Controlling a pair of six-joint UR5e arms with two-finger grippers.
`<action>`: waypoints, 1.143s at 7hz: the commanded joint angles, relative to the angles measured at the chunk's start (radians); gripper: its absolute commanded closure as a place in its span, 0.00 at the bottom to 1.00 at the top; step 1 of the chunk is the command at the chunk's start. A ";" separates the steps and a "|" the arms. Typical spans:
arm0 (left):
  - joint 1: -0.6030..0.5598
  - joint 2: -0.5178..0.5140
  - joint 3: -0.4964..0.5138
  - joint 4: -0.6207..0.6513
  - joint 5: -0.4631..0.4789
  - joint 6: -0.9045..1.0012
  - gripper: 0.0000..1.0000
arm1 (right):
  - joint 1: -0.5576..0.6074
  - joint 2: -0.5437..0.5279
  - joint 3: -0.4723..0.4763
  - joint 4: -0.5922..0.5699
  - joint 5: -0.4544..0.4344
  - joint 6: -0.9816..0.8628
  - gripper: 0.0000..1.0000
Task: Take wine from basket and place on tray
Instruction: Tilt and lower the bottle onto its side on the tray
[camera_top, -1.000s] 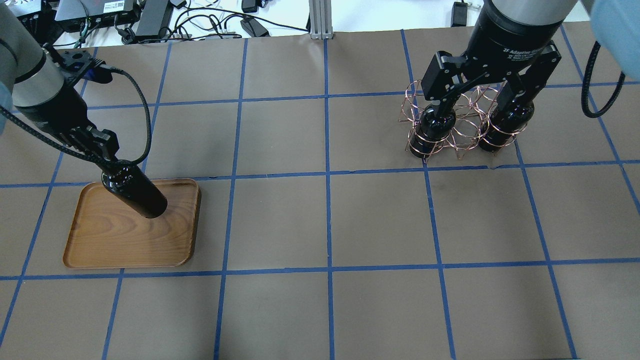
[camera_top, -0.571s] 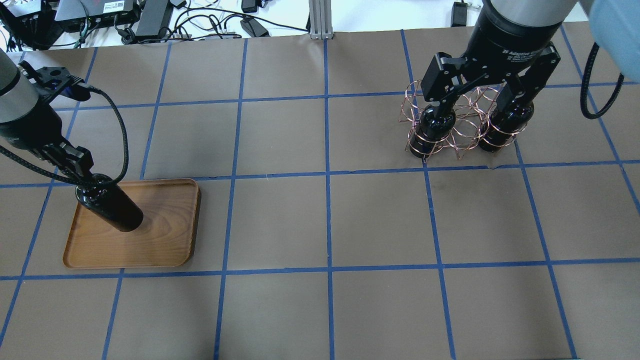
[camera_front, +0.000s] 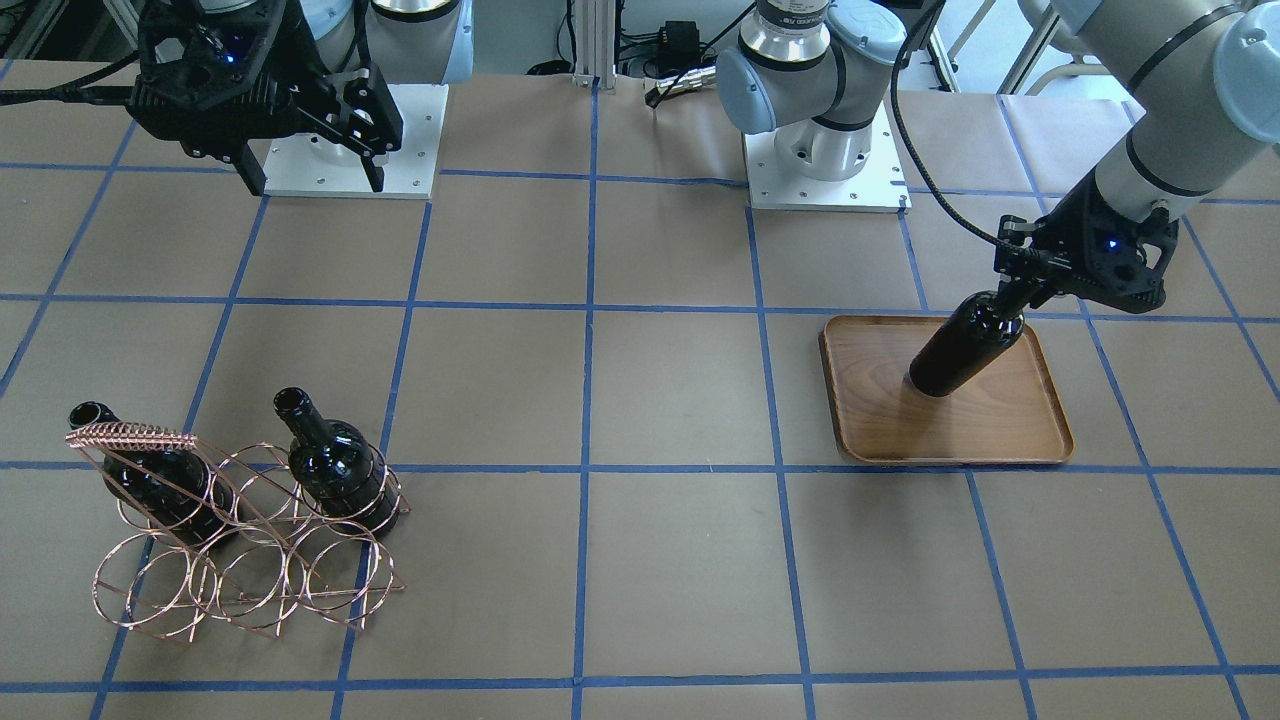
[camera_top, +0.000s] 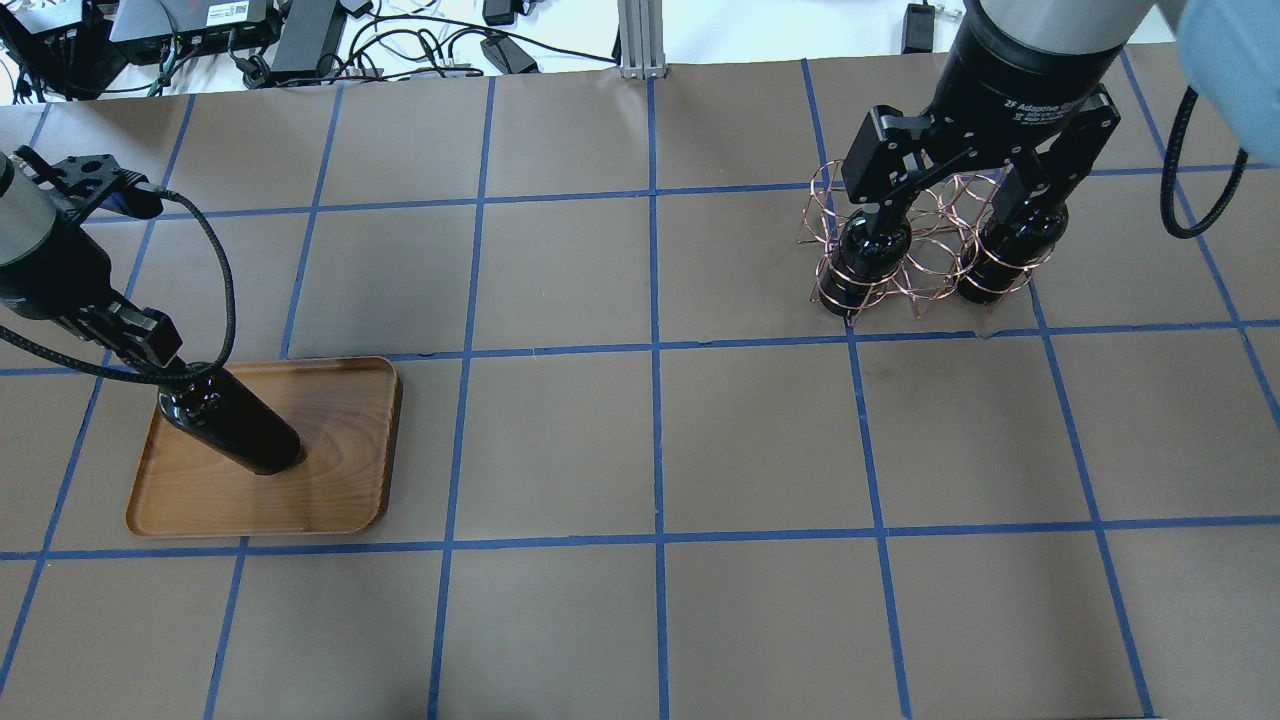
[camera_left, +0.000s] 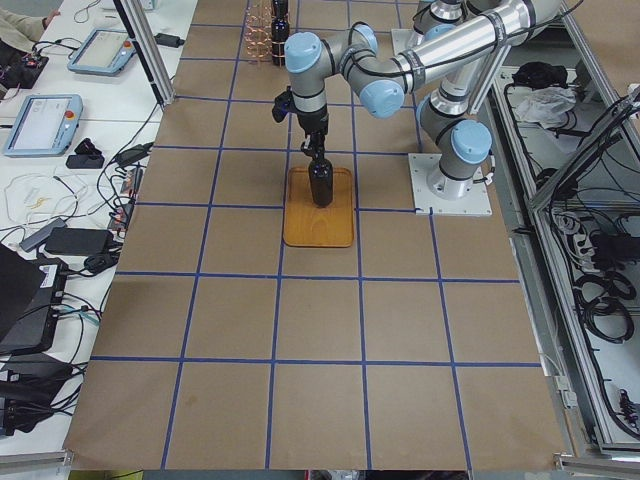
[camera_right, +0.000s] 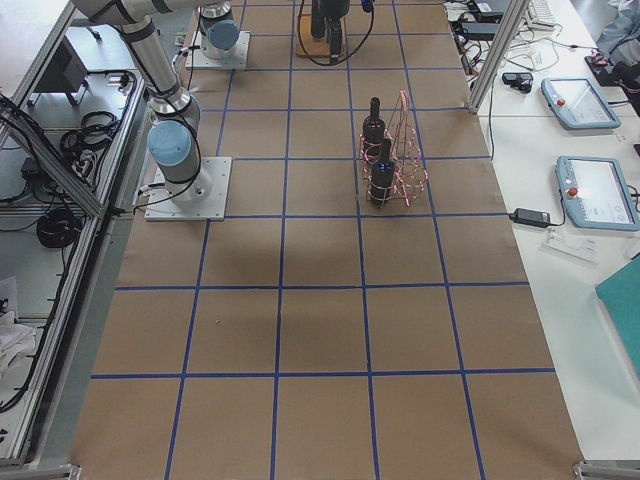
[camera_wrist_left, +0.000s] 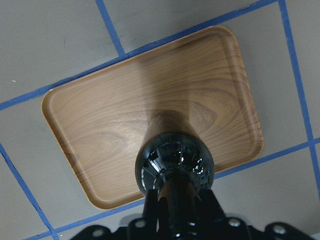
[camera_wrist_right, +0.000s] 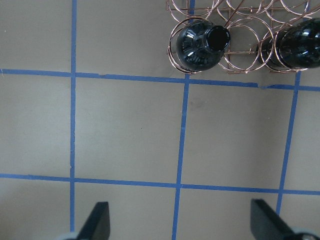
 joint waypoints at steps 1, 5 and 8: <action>0.022 -0.010 -0.005 0.004 -0.003 0.006 1.00 | 0.000 0.000 0.000 0.000 0.000 0.000 0.00; 0.022 -0.013 -0.005 0.003 0.007 0.006 0.52 | 0.000 0.000 0.000 0.000 0.000 0.000 0.00; 0.016 0.024 0.029 -0.081 0.007 -0.024 0.00 | 0.000 0.000 0.000 0.000 0.000 0.000 0.00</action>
